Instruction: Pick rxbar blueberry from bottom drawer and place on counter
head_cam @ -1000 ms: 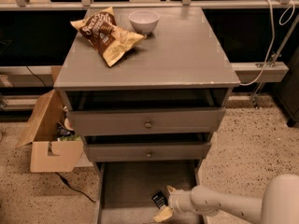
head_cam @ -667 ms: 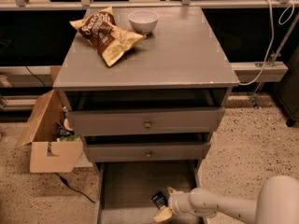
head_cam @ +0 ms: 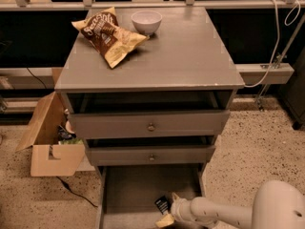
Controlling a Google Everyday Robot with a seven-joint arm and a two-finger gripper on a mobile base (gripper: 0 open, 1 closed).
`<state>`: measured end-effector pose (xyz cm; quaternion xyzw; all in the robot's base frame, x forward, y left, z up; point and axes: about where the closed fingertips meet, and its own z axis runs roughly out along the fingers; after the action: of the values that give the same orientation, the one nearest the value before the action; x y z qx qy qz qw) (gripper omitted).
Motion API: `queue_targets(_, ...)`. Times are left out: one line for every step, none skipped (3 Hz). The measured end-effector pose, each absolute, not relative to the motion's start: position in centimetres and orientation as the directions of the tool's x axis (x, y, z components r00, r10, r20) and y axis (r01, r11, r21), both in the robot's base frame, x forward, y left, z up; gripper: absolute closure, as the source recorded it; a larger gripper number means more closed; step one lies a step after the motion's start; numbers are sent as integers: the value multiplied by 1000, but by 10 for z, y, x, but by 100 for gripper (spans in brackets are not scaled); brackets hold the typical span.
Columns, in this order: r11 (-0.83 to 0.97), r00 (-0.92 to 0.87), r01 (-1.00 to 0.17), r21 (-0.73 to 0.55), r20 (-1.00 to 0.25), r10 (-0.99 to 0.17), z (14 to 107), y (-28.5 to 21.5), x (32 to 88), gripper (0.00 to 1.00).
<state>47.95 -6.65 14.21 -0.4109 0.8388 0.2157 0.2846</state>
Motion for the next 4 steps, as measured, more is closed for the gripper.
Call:
queue_targets(581,-504,-806,114,-647,-572,125,-61,485,0)
queue_targets(583,-506,-805,111,-643,-575,112,-54,492,0)
queue_targets(583,-508,-805,114,-641,-576,106,-51,494,19)
queue_targets(588,-503,-803,101,-643,-577,104,-58,493,43)
